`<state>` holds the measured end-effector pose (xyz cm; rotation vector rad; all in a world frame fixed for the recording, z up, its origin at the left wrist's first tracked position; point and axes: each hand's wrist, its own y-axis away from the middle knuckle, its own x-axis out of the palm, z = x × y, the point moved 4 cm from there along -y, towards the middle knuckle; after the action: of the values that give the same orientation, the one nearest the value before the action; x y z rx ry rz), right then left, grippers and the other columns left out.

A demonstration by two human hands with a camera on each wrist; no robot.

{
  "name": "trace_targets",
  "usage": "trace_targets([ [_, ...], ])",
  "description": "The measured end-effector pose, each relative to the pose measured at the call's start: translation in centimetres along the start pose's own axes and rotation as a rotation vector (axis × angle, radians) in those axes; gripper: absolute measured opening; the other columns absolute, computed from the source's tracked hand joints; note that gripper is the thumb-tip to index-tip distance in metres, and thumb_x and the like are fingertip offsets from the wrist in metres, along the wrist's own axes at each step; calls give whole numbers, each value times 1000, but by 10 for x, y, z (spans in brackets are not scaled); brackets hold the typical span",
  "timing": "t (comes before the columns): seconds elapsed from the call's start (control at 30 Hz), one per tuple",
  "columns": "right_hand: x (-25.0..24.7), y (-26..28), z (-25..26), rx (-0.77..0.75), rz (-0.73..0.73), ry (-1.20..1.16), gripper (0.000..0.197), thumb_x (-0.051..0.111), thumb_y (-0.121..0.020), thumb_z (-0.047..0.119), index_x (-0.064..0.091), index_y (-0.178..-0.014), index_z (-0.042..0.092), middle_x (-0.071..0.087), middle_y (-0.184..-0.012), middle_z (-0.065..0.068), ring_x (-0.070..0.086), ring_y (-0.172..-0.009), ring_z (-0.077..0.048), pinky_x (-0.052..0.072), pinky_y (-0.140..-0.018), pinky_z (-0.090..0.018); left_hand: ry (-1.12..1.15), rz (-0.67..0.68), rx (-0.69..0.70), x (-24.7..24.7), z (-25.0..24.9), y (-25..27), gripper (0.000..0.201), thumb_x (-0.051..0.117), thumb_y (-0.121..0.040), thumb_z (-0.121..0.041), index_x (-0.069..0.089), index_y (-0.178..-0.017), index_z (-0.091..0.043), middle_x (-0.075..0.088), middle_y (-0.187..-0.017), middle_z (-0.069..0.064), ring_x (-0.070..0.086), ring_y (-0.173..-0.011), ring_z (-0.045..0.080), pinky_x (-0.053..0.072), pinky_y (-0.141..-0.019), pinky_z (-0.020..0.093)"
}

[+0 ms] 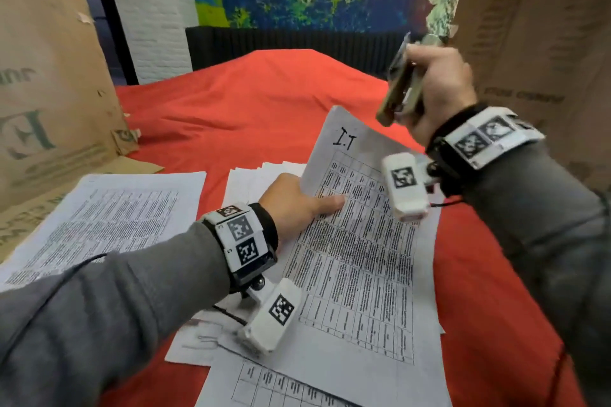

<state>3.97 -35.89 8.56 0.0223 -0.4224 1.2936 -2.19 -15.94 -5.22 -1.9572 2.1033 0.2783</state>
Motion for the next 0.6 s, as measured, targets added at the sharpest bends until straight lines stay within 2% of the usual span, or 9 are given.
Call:
trace_targets([
  [0.03, 13, 0, -1, -39, -21, -10, 11, 67, -91, 17, 63, -80, 16, 59, -53, 4, 58, -50, -16, 41, -49, -20, 3, 6, 6, 2, -1, 2, 25, 86, -85, -32, 79, -93, -10, 81, -85, 7, 79, -74, 21, 64, -72, 33],
  [0.07, 24, 1, -3, -60, -20, -38, 6, 68, -93, 17, 64, -90, 14, 60, -53, 4, 60, -49, -15, 43, -48, -20, 7, -3, 14, 2, -3, 5, 24, 85, -86, -31, 78, -92, -10, 80, -82, 6, 77, -68, 16, 62, -66, 27],
  [0.13, 37, 1, -9, -57, -6, -65, 17, 69, -94, 19, 62, -107, 10, 62, -61, -1, 64, -54, -17, 50, -53, -25, 4, -23, 30, 1, -5, 8, 23, 84, -86, -31, 74, -83, -10, 74, -68, 0, 67, -51, 5, 47, -47, 15],
  [0.23, 45, 1, -16, -82, 29, -31, 18, 69, -92, 21, 59, -105, 11, 65, -70, -7, 68, -64, -25, 53, -60, -34, -1, -40, 24, 0, -6, 8, 28, 84, -86, -32, 68, -74, -14, 63, -49, -9, 54, -38, -1, 35, -38, 11],
  [0.33, 46, 3, -18, -77, 69, -22, 16, 69, -91, 24, 58, -99, 15, 67, -72, -8, 73, -68, -29, 56, -64, -39, 1, -37, 12, 1, -5, 9, 30, 85, -86, -32, 64, -70, -17, 58, -43, -13, 49, -34, -3, 33, -37, 10],
  [0.43, 48, 4, -18, -90, 103, 6, 19, 68, -91, 25, 58, -102, 13, 69, -80, -12, 77, -73, -33, 58, -67, -43, 12, -22, 14, 2, -6, 10, 36, 84, -87, -30, 58, -65, -17, 52, -38, -14, 45, -30, -3, 30, -34, 9],
  [0.5, 49, 6, -16, -114, 115, 21, 21, 67, -92, 25, 58, -104, 10, 69, -78, -14, 77, -74, -36, 59, -66, -44, 13, -15, 13, 2, -8, 11, 41, 83, -88, -29, 54, -62, -17, 50, -36, -13, 43, -28, -2, 29, -33, 10],
  [0.57, 48, 5, -15, -138, 111, 40, 18, 66, -93, 24, 57, -102, 12, 68, -78, -14, 76, -72, -36, 58, -64, -43, 2, -9, 13, 0, -8, 9, 35, 83, -87, -31, 60, -67, -15, 57, -42, -11, 48, -32, -3, 33, -36, 10],
  [0.6, 47, 4, -15, -143, 106, 50, 17, 66, -92, 24, 56, -100, 13, 67, -78, -14, 76, -71, -36, 57, -62, -41, -1, -11, 13, -1, -8, 9, 29, 83, -87, -33, 67, -74, -13, 65, -51, -10, 56, -38, -1, 39, -41, 10],
])
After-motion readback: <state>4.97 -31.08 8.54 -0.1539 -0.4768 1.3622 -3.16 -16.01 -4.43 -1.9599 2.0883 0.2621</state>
